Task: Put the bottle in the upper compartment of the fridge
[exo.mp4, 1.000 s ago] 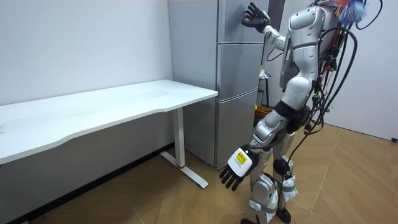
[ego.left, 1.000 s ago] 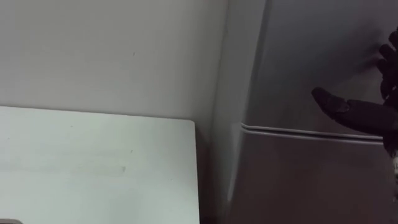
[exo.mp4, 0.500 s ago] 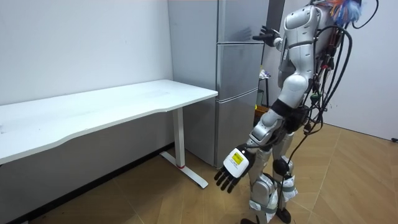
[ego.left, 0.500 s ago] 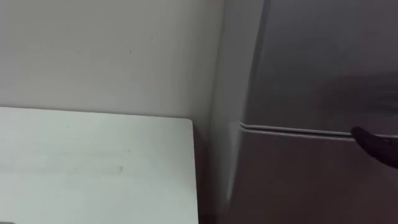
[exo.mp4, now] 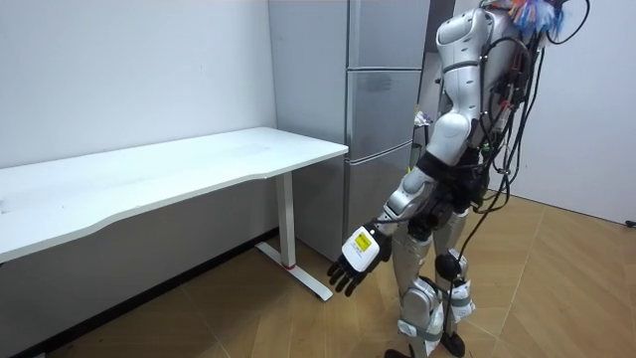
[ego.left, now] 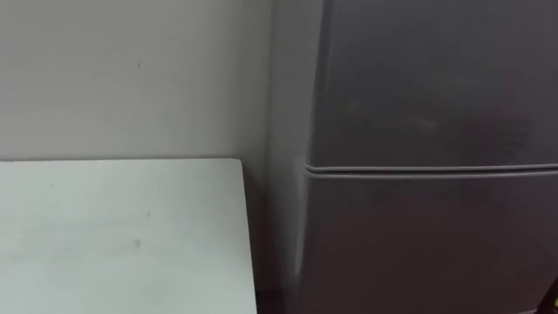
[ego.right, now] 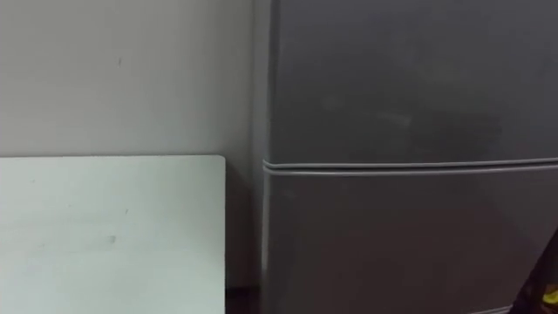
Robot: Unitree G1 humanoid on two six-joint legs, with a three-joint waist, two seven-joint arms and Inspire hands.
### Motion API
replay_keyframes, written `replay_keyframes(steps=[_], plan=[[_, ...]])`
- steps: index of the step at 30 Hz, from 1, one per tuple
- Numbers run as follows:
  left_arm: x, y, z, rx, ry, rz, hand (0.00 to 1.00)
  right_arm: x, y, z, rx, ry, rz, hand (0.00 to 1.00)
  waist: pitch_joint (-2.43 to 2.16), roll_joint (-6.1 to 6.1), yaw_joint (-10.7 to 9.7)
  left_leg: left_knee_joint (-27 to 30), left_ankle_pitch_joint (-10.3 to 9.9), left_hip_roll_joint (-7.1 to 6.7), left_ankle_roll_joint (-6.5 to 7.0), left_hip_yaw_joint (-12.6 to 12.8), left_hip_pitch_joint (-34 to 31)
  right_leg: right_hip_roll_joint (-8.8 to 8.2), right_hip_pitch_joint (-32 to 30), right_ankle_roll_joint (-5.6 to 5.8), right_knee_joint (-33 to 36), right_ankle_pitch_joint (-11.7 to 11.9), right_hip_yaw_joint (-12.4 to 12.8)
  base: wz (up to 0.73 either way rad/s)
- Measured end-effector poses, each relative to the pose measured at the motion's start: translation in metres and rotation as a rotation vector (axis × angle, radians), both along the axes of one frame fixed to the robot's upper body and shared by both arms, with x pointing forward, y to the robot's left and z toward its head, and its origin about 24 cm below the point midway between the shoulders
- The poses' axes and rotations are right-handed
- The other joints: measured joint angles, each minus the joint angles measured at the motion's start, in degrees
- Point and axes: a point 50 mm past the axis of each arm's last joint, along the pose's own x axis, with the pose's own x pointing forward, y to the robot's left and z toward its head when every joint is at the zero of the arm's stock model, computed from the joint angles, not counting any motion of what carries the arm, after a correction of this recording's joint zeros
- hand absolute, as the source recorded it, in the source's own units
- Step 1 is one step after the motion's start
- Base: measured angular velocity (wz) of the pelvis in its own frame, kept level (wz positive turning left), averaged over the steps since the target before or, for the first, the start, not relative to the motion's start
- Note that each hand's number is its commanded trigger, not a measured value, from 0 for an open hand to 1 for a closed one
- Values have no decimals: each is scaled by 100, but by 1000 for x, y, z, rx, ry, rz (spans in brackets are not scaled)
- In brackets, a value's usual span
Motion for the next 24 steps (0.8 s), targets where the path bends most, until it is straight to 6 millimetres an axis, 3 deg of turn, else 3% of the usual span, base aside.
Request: replay_keyframes(steps=[2, 8, 13, 17, 19, 24], plan=[[1, 0, 0, 11, -5, 5, 0, -9, -4, -13, 47, 35, -33, 0, 7, 24, -2, -11, -2, -8, 3, 0, -2, 1, -13, 7, -3, -5, 13, 0], [2, -5, -2, 16, -19, 33, 0, -46, -10, -78, 332, 158, -210, 0, 6, 53, 58, -110, -2, -13, 1, 30, 172, 17, 135, 14, -84, -9, 57, -2], [1, -12, -5, -8, -28, 67, 0, -88, 8, -128, 444, 338, -316, 0, 8, 122, 34, -111, -3, -20, 1, 59, 154, 27, 96, 26, -77, -29, 69, -1], [1, -15, -5, -10, -32, 74, 0, -109, 20, -146, 489, 412, -342, 0, -10, 214, 4, -154, -3, -18, 1, 115, 210, 40, 72, 26, -65, -30, 146, -11], [0, -18, -6, -13, -38, 91, 0, -127, 30, -163, 475, 543, -328, 0, -35, 239, 0, -206, -3, -24, 1, 129, 275, 27, 103, 26, -56, -61, 168, -6], [-3, -24, -11, -38, -30, 103, 0, -158, 61, -195, 513, 768, -245, 0, -24, 258, -31, -215, -6, -27, -4, 140, 310, 3, 88, 26, 36, -116, 175, -1]])
